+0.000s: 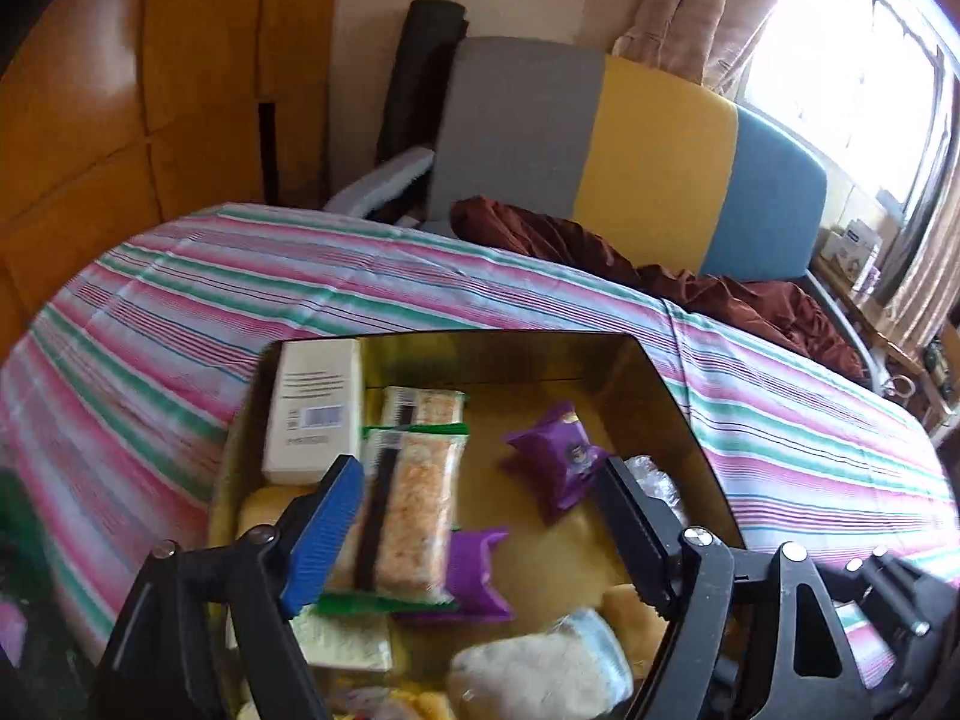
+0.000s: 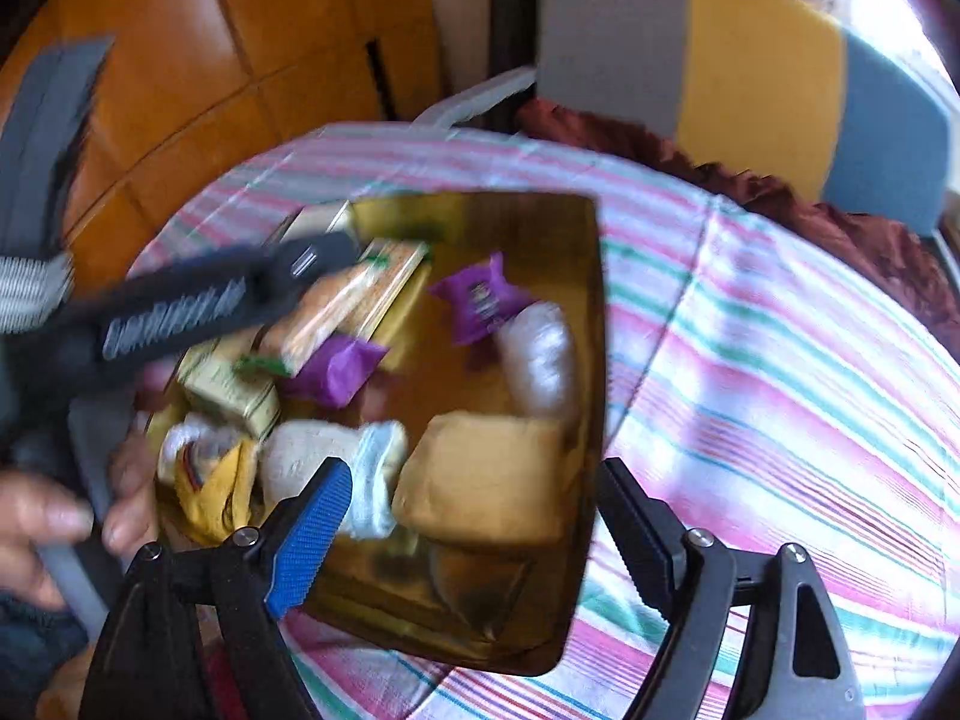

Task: Organize objects
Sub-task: 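Lower the yellow sponge into the gold tray and open the right tool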

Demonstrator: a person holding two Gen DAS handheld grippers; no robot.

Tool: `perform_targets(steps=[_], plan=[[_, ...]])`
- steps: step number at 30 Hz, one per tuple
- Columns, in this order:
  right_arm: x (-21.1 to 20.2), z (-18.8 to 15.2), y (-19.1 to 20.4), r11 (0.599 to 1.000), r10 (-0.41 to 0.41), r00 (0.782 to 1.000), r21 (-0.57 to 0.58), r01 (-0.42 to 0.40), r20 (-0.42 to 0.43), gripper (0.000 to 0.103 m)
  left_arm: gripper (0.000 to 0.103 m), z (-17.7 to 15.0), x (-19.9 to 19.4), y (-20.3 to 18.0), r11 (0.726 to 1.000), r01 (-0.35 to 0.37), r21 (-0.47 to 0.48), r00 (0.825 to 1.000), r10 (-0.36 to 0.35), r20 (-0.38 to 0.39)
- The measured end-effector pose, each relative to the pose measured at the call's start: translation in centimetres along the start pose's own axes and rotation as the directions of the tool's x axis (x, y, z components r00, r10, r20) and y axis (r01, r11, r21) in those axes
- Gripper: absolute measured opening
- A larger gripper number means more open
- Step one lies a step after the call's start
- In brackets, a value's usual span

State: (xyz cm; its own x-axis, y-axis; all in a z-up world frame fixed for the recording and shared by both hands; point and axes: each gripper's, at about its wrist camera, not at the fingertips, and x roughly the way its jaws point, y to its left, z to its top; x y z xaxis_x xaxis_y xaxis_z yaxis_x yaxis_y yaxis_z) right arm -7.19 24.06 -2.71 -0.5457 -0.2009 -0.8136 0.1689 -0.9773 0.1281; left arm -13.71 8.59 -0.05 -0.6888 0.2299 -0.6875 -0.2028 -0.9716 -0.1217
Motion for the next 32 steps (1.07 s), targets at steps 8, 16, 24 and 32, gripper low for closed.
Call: perform_targets(steps=[8, 16, 24, 32], plan=[[-2.8, -1.0, 0.5, 0.987, -0.153, 0.983, 0.059, 0.147, 0.101, 0.085, 0.103, -3.4, -6.1, 1.0, 0.993, -0.121, 0.012, 0.988, 0.119, 0.102], [-5.1, -3.3, 1.6, 0.977, -0.210, 0.966, 0.077, 0.201, 0.152, 0.085, 0.103, -6.7, -9.9, 1.7, 0.991, -0.128, -0.025, 0.986, 0.130, 0.108], [-5.8, -4.7, 2.4, 0.977, -0.210, 0.966, 0.082, 0.199, 0.149, 0.085, 0.103, -8.8, -11.3, 1.6, 0.995, -0.099, -0.030, 0.988, 0.101, 0.115], [-5.4, -5.1, 3.5, 0.977, -0.212, 0.967, 0.068, 0.204, 0.142, 0.085, 0.103, -9.2, -12.2, 1.7, 0.989, -0.145, -0.017, 0.979, 0.146, 0.141]])
